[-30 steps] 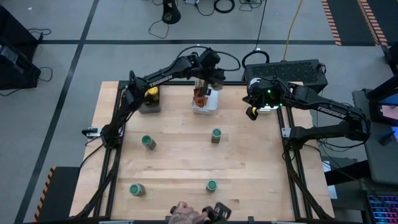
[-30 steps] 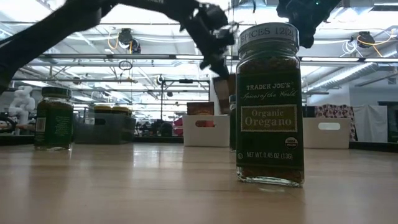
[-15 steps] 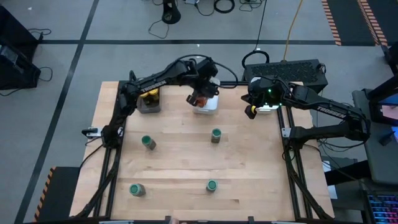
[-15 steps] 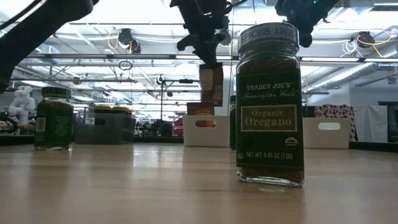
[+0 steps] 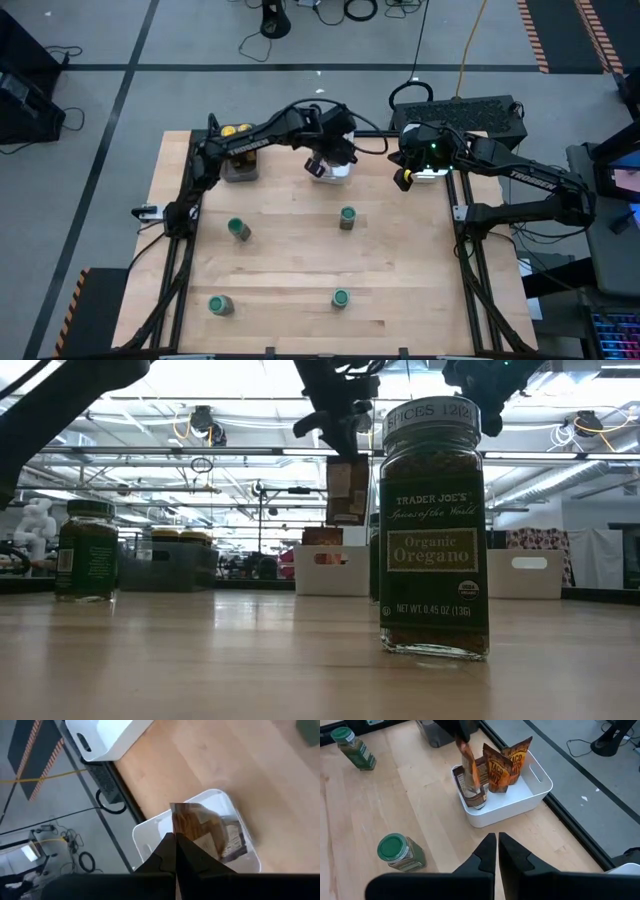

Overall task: Sort spices by type
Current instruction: Adjust the brown seasoning packs in the left white bin

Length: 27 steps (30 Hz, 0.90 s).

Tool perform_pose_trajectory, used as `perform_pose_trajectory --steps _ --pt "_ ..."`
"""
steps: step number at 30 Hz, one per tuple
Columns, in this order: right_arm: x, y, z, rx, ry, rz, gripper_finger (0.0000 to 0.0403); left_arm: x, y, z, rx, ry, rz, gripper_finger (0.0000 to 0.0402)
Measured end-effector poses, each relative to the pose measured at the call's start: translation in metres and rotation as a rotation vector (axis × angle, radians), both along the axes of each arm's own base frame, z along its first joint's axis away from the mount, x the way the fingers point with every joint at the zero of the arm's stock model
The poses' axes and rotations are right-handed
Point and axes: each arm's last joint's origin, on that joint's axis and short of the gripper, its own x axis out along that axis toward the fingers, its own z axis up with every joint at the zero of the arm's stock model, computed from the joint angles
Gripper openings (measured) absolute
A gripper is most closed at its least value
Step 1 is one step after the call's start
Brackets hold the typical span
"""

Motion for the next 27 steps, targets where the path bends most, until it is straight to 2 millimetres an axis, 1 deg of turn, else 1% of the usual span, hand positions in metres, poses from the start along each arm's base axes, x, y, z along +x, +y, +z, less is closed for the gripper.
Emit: perform_pose_trajectory --steps 3,7,10,12,14,16,19,23,27 --pt "0.0 0.0 0.0 0.0 0.0 0.0 0.0 -0.003 -0.009 0.006 -0.008 -0.007 -0.022 0.0" --pt "0.0 0.0 0.0 0.0 0.001 0.0 0.0 -0.013 -0.028 0.026 -0.07 -0.054 -0.052 0.0" --pt "0.0 0.0 0.0 -0.001 0.001 0.001 0.0 -0.025 -0.04 0.038 -0.198 -0.079 -0.035 0.0" --pt "0.0 0.0 0.0 -0.001 0.001 0.001 0.0 -0.034 -0.045 0.041 -0.292 -0.058 0.003 0.0" --pt "0.0 0.0 0.0 -0.002 0.001 0.002 0.0 -0.043 -0.048 0.041 -0.369 -0.002 0.051 0.0" --pt "0.0 0.0 0.0 -0.003 0.0 0.002 0.0 -0.049 -0.054 0.037 -0.412 0.072 0.085 0.0" --pt "0.0 0.0 0.0 -0.011 0.005 0.009 0.0 -0.05 -0.068 0.024 -0.43 0.175 0.08 0.0" --pt "0.0 0.0 0.0 -0.013 0.006 0.011 0.0 -0.047 -0.084 0.001 -0.389 0.291 0.051 0.0" --pt "0.0 0.0 0.0 -0.013 0.007 0.011 0.0 -0.045 -0.099 -0.029 -0.354 0.416 0.019 0.0"
